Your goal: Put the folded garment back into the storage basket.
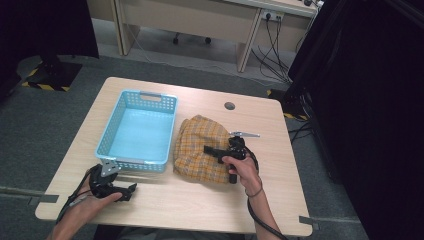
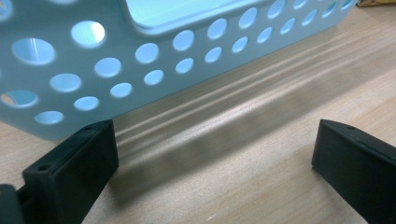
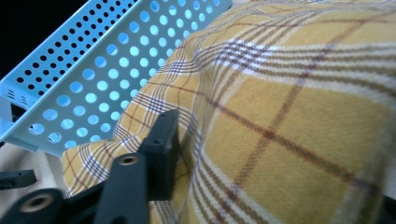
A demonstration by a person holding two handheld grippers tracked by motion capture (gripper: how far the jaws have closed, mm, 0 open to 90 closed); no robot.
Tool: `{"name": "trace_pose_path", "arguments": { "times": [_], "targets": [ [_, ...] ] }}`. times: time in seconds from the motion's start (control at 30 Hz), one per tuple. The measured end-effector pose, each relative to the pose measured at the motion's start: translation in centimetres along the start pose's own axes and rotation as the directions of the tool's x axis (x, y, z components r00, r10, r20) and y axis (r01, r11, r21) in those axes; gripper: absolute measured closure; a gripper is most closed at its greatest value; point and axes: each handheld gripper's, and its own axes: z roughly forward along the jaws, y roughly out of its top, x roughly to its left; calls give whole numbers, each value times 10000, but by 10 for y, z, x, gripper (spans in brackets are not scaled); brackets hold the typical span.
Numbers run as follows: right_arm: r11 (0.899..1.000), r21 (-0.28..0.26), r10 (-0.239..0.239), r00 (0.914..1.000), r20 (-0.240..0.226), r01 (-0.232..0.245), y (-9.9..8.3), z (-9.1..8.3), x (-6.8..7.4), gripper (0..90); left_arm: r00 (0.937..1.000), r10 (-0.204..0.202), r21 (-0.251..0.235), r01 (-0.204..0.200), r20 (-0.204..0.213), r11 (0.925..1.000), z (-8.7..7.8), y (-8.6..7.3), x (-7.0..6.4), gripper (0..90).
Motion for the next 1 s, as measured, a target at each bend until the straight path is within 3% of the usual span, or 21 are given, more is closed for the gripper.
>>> {"name": "trace_pose_path", "arguments": {
  "times": [0.3,0.4,0.63,1.0],
  "targets": [
    [9990,-442,-5,9998,-176,-3,2,-3,8,705,10000,3,6,-3,0,10000,0,0,0,0],
    [9974,-711,128,9993,-341,-152,4,-6,12,713,10000,3,5,-3,0,10000,0,0,0,0],
    [9914,-1308,-50,9981,-615,-30,13,-21,24,713,10000,4,5,-4,-1,10000,0,0,0,0],
    [9832,-1826,-171,9977,-649,49,23,-38,32,712,10000,4,5,-4,-2,10000,0,0,0,0]
  ]
}}
